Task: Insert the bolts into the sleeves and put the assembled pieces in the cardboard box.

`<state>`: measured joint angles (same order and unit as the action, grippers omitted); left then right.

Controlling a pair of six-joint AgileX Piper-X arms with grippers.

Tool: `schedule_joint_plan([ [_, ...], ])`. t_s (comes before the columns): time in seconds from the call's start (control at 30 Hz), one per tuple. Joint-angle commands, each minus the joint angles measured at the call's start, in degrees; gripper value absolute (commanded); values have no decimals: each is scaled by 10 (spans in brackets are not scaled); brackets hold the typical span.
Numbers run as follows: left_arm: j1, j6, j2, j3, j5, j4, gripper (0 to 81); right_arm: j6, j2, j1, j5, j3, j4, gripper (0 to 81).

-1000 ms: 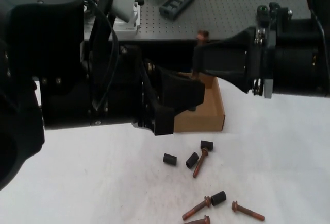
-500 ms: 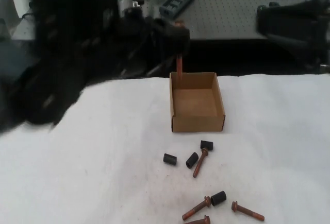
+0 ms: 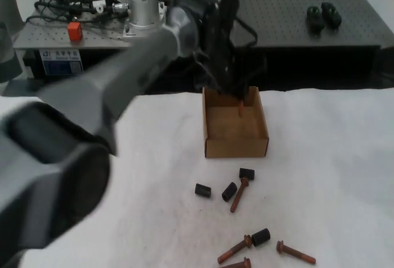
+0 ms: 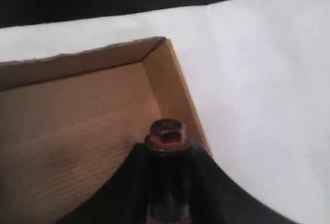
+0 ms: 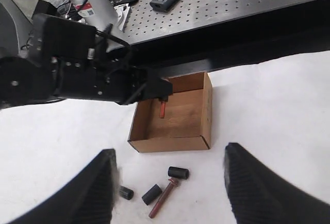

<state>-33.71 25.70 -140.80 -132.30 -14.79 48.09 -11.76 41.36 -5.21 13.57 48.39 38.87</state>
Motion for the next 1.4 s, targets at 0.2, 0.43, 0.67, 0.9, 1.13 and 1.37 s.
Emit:
schedule_joint_plan([
  [0.2, -19, 2, -67, -85, 0, 57, 31, -2, -4, -4, -1, 5, 1, 454],
  [0.43, -16, 14, -66, -86, -37, 60, 371, -2, 5, -4, -15, 5, -9, 454],
  [0.67, 11, -59, 15, -96, -36, 189, 261, 110, 102, 0, -34, 5, 43, 454],
  [0.9, 39, -180, 138, -68, 134, 290, 210, 186, 272, 69, -66, 18, 116, 454],
  [1.13, 47, -182, 287, 152, 148, 219, 210, 236, 389, 167, -105, 31, 153, 454],
  [1.37, 47, -168, 506, 468, 141, 19, 210, 259, 469, 217, -126, 31, 142, 401],
])
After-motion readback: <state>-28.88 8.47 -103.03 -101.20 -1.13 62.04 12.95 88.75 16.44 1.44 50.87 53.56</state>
